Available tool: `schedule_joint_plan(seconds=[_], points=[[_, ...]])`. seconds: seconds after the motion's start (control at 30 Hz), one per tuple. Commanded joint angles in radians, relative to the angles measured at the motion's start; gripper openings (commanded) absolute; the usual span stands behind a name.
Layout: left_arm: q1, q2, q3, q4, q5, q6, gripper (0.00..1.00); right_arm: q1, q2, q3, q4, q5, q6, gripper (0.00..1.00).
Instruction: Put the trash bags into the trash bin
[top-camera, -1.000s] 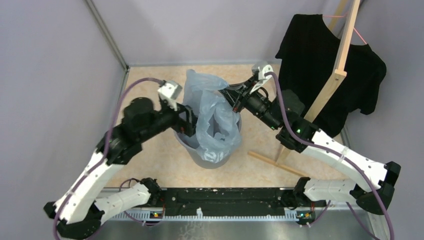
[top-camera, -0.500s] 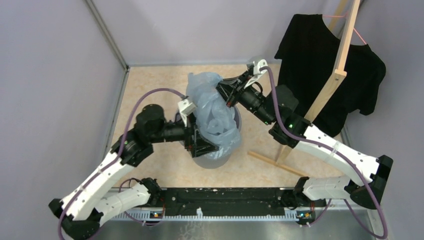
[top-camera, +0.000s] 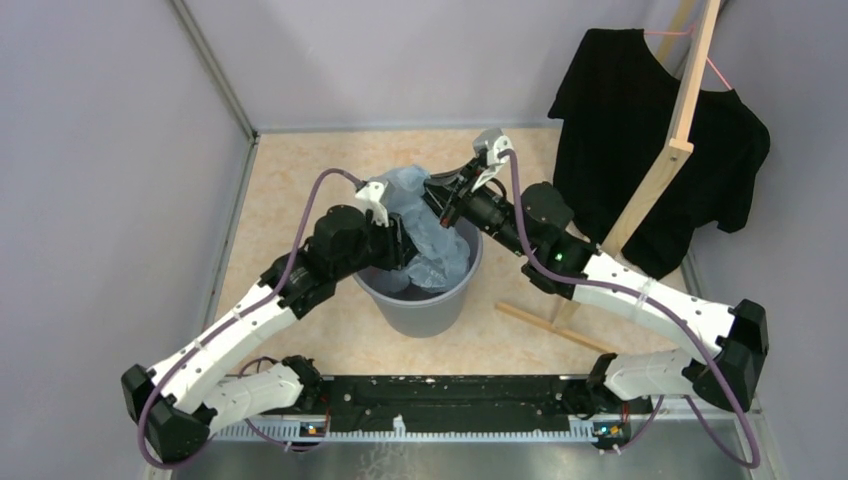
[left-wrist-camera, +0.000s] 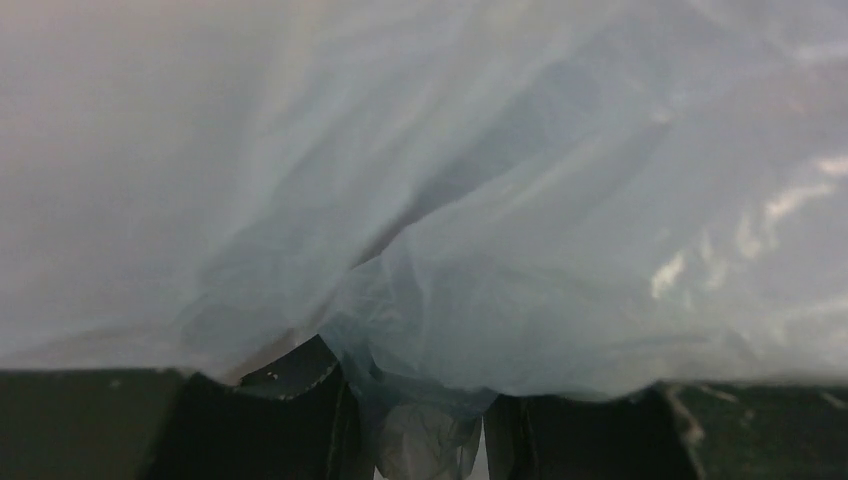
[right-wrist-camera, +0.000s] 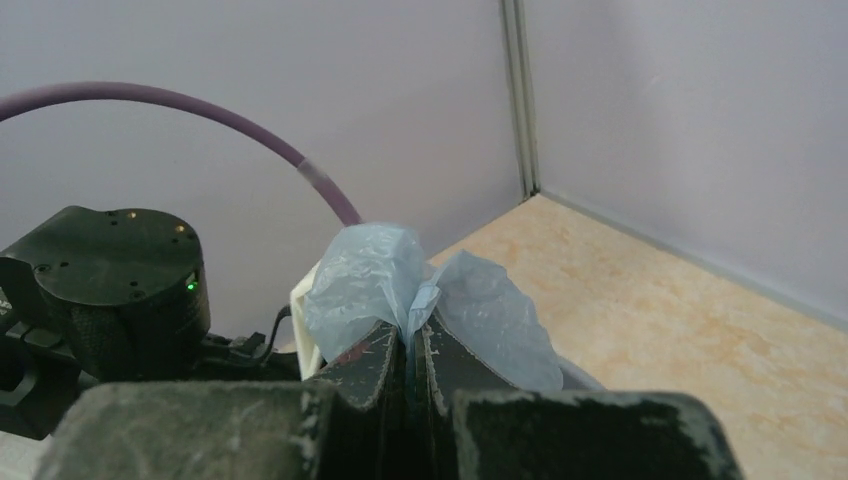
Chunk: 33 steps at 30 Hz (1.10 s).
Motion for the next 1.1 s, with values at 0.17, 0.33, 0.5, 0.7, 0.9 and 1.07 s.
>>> schedule_joint_plan(seconds=[0.17,0.33,0.5,0.7,0.9,1.07], points=[[0.0,0.051,0.062,-0.059,0.054,0.098,0.75,-0.003,0.041,-0.027,0.002,-0.011,-0.032,0.0],[0.0,-0.007,0.229,-0.317,0.068,0.203,0.99,-0.003,0.027,-0.033,-0.068,0.065,-0.084,0.0],[0.0,-0.074,0.374,-0.576,-0.112,0.174,0.99,-0.003,0.013,-0.046,-0.097,0.097,-0.097,0.0],[0.0,-0.137,0.316,-0.576,-0.288,0.113,0.99,-0.002,0.009,-0.018,-0.178,0.068,-0.036,0.0],[0.002,-0.061,0.25,-0.515,-0.477,0.132,0.96,0.015,-0.028,0.007,-0.294,0.09,0.009,0.0],[0.034,-0.026,0.145,-0.382,-0.49,0.201,0.73,0.017,-0.075,-0.004,-0.306,0.154,0.039,0.0]])
